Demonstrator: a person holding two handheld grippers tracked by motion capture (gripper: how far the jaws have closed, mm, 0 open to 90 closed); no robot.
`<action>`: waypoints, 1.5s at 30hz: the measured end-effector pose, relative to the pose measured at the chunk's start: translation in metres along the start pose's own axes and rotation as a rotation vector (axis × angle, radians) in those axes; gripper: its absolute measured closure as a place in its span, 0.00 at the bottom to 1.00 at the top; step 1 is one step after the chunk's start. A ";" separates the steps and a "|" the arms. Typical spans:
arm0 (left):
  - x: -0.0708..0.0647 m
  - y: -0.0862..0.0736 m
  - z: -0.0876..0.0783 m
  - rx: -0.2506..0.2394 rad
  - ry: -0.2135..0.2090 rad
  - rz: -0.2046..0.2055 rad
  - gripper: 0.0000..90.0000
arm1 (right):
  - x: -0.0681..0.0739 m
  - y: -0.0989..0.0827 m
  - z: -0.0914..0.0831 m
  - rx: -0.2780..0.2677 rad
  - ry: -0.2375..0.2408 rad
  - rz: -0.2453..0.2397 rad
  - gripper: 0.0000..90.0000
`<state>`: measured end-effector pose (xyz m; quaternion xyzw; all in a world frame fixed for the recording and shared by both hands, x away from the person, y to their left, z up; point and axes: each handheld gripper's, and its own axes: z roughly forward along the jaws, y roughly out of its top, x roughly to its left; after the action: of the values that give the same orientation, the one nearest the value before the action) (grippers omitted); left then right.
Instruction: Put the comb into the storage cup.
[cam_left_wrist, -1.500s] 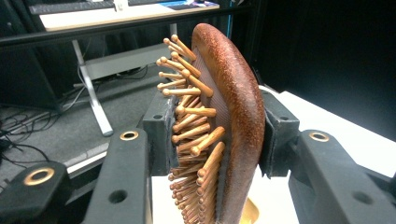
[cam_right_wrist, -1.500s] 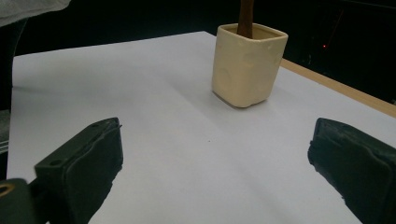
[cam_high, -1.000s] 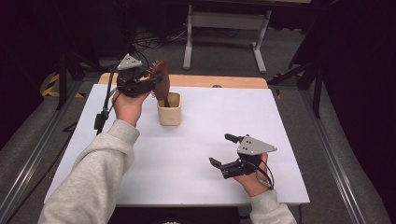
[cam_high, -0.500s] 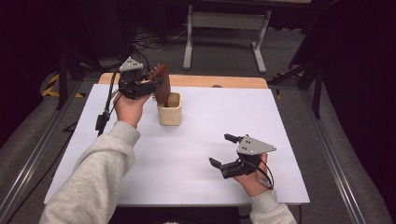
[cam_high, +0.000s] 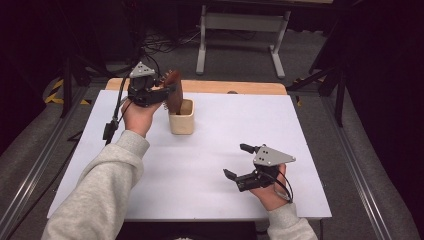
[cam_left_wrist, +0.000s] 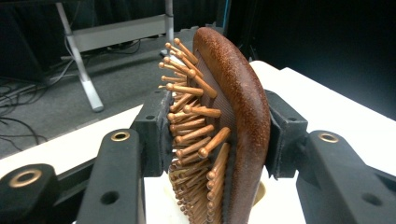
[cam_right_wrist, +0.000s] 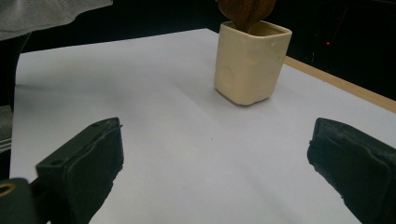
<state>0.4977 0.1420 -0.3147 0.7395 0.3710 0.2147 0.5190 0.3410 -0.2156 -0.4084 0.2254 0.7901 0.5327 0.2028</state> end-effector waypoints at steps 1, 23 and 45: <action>0.000 0.000 0.000 0.000 0.000 0.000 0.57 | 0.000 0.000 0.000 0.000 0.000 0.000 0.04; 0.008 0.004 -0.016 -0.070 0.059 0.008 0.04 | 0.000 0.001 0.000 -0.003 0.003 0.004 0.04; -0.010 0.010 -0.088 -0.157 -0.086 0.136 0.00 | -0.005 0.005 -0.007 -0.019 -0.010 -0.001 0.03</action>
<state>0.4329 0.1857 -0.2722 0.7285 0.2795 0.2459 0.5751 0.3419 -0.2216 -0.4006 0.2258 0.7841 0.5390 0.2092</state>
